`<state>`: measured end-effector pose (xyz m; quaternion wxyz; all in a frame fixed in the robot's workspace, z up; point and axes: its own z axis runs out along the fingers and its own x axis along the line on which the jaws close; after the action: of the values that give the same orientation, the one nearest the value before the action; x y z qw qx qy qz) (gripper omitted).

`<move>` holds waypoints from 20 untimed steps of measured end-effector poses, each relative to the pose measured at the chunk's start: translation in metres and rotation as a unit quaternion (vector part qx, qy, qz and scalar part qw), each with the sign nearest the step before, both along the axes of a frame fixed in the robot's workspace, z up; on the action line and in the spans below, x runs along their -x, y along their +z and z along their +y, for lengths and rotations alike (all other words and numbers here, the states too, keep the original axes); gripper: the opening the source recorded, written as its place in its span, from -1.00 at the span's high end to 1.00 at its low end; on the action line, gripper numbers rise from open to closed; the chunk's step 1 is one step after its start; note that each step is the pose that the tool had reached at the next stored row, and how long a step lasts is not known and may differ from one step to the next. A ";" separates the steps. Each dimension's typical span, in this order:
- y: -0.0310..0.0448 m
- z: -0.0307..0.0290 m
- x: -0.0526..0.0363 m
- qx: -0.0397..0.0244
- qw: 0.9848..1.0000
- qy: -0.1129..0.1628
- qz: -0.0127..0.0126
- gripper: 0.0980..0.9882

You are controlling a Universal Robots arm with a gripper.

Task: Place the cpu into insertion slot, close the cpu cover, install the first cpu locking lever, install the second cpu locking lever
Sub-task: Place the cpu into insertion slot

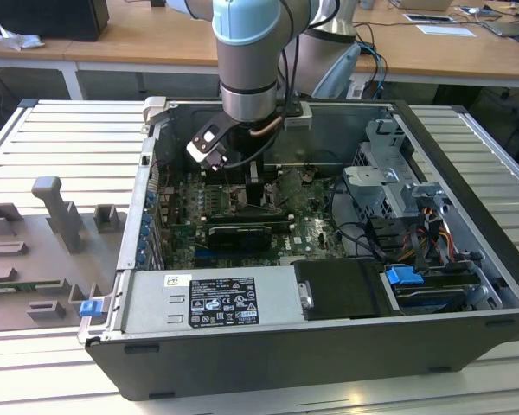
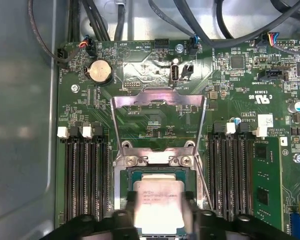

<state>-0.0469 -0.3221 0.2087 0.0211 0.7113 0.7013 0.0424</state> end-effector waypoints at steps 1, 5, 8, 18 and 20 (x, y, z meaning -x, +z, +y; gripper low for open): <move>0.0004 0.0000 0.0000 0.000 1.000 0.000 0.000 0.30; 0.0019 0.0000 0.0000 0.000 1.000 0.000 0.000 0.84; 0.0026 0.0000 0.0000 0.000 1.000 0.000 0.000 0.98; 0.0049 0.0000 0.0000 0.000 1.000 0.000 0.000 0.98; 0.0073 0.0000 0.0000 0.000 1.000 0.000 0.000 0.98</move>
<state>-0.0468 -0.3221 0.2160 0.0211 0.7113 0.7013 0.0424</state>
